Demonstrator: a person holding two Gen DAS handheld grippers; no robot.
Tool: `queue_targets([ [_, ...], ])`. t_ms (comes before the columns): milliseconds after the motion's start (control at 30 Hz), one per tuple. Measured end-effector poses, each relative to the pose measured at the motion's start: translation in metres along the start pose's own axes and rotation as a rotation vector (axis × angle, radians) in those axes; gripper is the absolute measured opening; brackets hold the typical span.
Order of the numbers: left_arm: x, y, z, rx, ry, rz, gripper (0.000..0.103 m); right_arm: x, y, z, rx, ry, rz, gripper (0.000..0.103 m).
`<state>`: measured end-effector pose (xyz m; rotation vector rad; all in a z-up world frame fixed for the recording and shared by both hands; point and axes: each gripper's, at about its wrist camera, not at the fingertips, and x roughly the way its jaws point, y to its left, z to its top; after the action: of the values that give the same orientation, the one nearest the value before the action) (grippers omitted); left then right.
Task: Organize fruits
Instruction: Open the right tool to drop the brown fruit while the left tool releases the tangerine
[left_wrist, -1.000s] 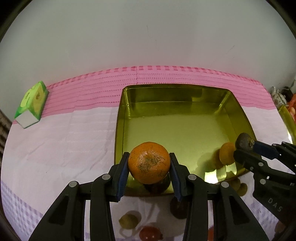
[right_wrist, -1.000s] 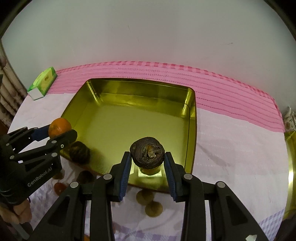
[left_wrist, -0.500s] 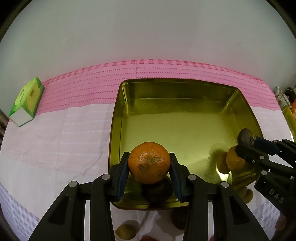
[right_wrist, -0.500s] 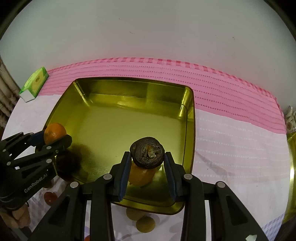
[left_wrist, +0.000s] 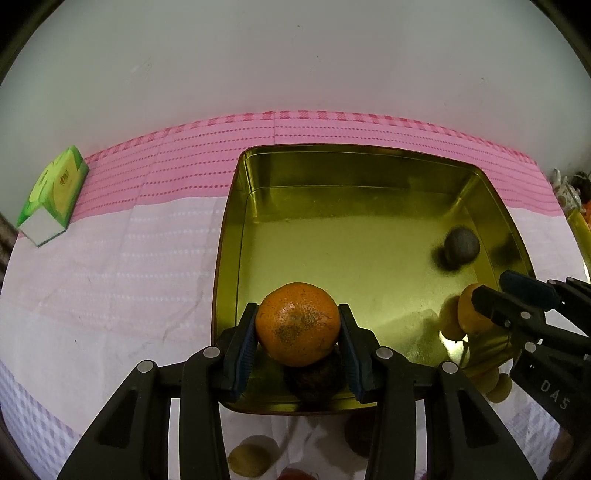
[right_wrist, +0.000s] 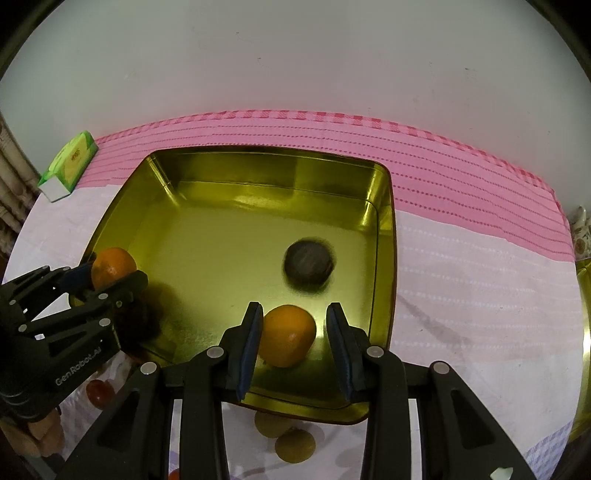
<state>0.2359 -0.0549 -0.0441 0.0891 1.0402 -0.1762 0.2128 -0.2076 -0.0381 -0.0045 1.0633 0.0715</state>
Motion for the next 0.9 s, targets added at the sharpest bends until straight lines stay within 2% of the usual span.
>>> queue_targets([
  [233, -0.002, 0.001, 0.0, -0.001, 0.001, -0.002, 0.043, -0.003, -0.001, -0.002, 0.006, 0.0, 0.001, 0.034],
  [433, -0.004, 0.002, -0.002, 0.005, 0.005, 0.001, 0.043, -0.009, -0.001, -0.002, 0.013, -0.012, 0.005, 0.039],
  [567, -0.008, 0.001, -0.003, 0.012, 0.004, -0.003, 0.044, -0.013, 0.0, -0.003, 0.016, -0.022, -0.002, 0.046],
  [900, -0.03, -0.001, -0.005, 0.034, -0.032, 0.003, 0.05, -0.031, 0.003, -0.006, 0.018, -0.05, -0.002, 0.046],
])
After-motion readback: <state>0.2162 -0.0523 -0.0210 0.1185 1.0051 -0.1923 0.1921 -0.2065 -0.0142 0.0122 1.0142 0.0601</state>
